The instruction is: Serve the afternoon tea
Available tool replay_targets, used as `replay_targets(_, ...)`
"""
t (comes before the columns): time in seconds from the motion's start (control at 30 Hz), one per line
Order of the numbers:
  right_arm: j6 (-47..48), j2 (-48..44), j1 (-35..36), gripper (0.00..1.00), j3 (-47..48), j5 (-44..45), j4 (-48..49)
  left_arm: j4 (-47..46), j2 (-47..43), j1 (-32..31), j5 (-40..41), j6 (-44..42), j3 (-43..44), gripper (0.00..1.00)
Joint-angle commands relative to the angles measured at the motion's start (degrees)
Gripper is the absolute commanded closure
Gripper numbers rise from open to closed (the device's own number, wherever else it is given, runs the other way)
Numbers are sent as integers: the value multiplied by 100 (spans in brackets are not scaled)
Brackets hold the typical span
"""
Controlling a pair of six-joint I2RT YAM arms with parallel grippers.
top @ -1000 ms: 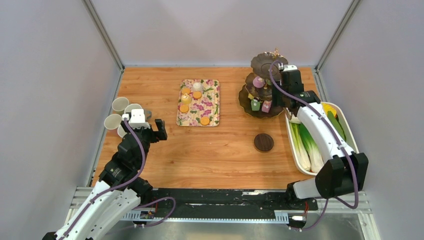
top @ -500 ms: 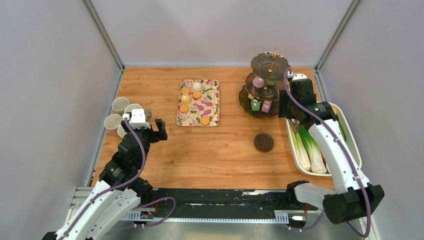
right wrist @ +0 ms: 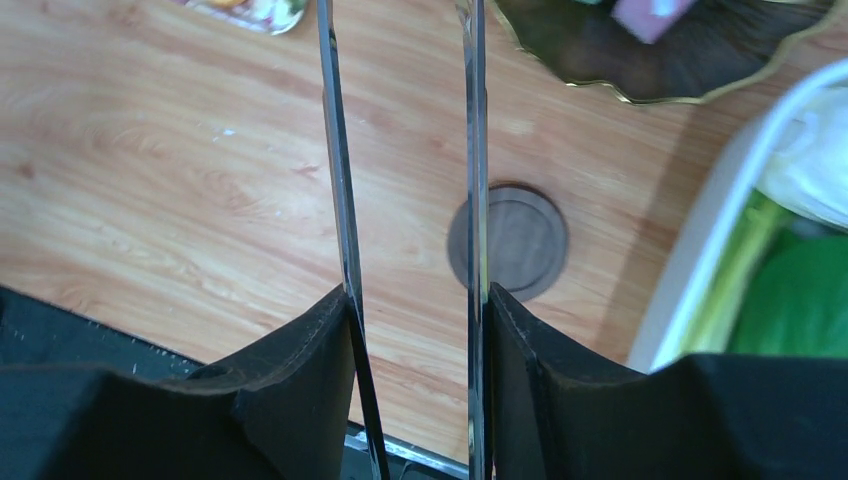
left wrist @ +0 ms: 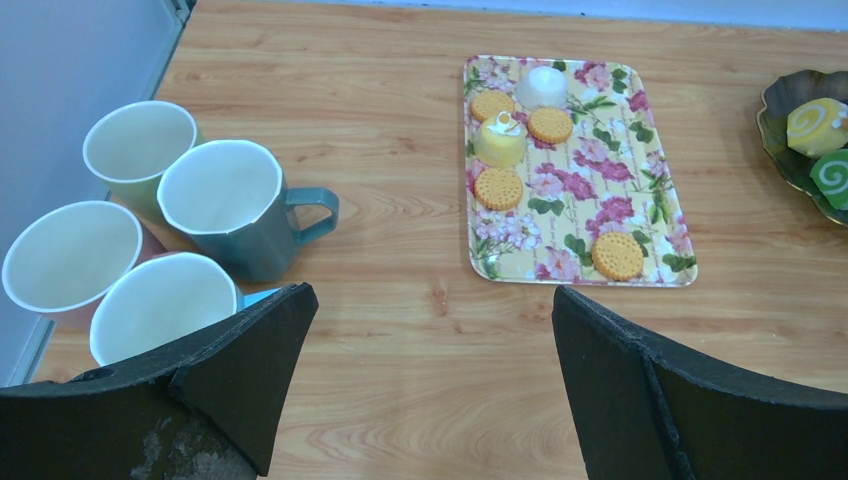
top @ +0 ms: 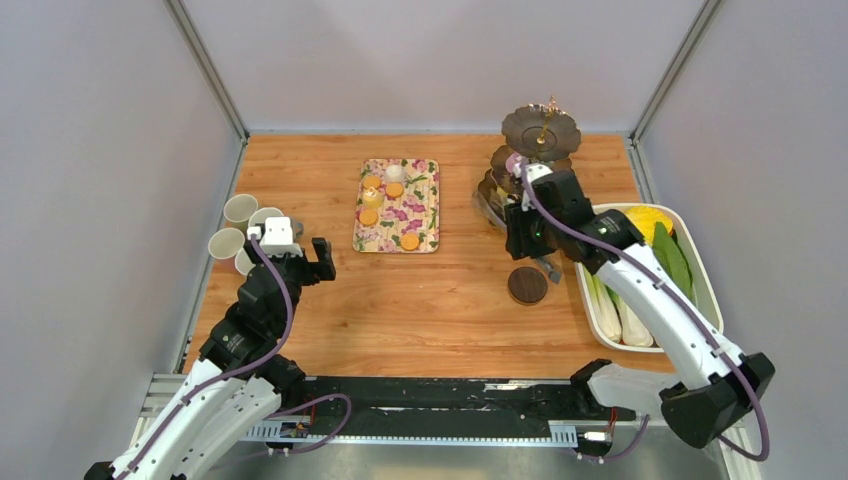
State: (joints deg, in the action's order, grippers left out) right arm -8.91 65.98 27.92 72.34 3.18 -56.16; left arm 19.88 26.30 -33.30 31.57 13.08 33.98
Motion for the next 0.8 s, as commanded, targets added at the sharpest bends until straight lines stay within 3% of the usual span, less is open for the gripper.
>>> replay_targets(0.0, -248, 484, 606, 52, 59, -149, 637, -132, 18, -8, -23, -87, -1, 0)
replay_targets(0.23, -78, 1853, 1285, 52, 536, 99, 1584, -133, -18, -11, 3, -86, 0, 0)
replay_targets(0.53, 516, 4017, 1542, 52, 2043, 157, 2314, -88, -102, -9, 122, -86, 3, 0)
replay_targets(0.77, 836, 5193, 1651, 47, 3175, 304, 2568, -63, -156, -10, 261, -86, -2, 0)
